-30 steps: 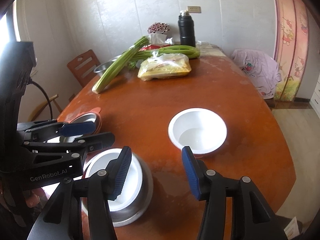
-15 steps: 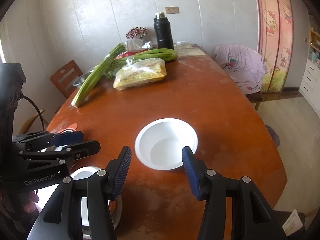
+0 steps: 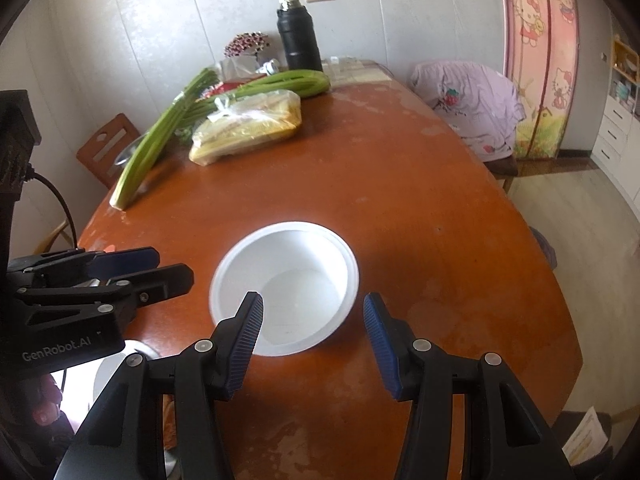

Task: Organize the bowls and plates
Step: 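Open the left gripper and move it to the red-printed noodle bowl, then close the left gripper on the noodle bowl rim and lift it, then lower the noodle bowl into the large white bowl with the left gripper, then open the left gripper and move it to the steel bowl rim, then close the left gripper on the steel bowl rim and lift the stack, then carry the bowl stack with the left gripper over the grey pan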

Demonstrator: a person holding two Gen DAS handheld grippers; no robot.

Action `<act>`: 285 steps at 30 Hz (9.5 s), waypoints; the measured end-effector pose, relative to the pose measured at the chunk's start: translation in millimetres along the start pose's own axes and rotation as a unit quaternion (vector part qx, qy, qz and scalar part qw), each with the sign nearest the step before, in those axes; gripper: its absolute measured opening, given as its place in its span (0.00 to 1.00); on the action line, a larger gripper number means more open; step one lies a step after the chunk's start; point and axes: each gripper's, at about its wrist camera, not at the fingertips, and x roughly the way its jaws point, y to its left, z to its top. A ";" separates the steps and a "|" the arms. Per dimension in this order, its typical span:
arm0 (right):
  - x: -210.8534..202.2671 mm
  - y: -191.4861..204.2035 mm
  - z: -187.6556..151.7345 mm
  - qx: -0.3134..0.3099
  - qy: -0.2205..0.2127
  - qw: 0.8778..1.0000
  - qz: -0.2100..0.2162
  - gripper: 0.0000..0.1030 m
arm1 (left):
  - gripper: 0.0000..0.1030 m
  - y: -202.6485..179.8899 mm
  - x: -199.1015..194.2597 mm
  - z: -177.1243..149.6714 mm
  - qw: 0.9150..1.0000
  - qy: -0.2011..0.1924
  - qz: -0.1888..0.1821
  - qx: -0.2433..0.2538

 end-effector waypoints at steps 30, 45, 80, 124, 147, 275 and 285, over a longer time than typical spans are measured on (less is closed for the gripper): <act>43.3 15.6 0.5 -0.045 0.047 0.997 0.038 0.53 | 0.35 4.0 58.2 13.7 0.998 0.056 -0.026 -0.017; 28.0 34.1 3.8 -0.061 0.031 0.997 0.038 0.53 | 0.34 13.3 27.9 8.7 0.999 0.029 -0.028 -0.026; -61.0 126.2 -47.2 -0.130 -0.028 0.989 0.060 0.53 | 0.34 37.2 -103.1 -82.2 0.998 -0.060 0.002 -0.033; -45.4 135.7 -94.8 -0.151 0.021 0.987 0.058 0.53 | 0.34 44.4 -76.6 -132.8 0.999 -0.016 0.004 -0.043; -55.4 132.5 -92.9 -0.153 0.007 0.987 0.045 0.53 | 0.34 46.8 -84.0 -134.6 0.999 -0.027 -0.001 -0.047; 74.4 291.6 3.8 -0.195 0.083 0.965 0.154 0.60 | 0.46 260.2 -82.3 -111.6 0.976 -0.031 0.050 -0.211; 81.0 294.5 1.6 -0.198 0.090 0.965 0.148 0.60 | 0.46 264.5 -73.4 -113.8 0.974 -0.027 0.044 -0.220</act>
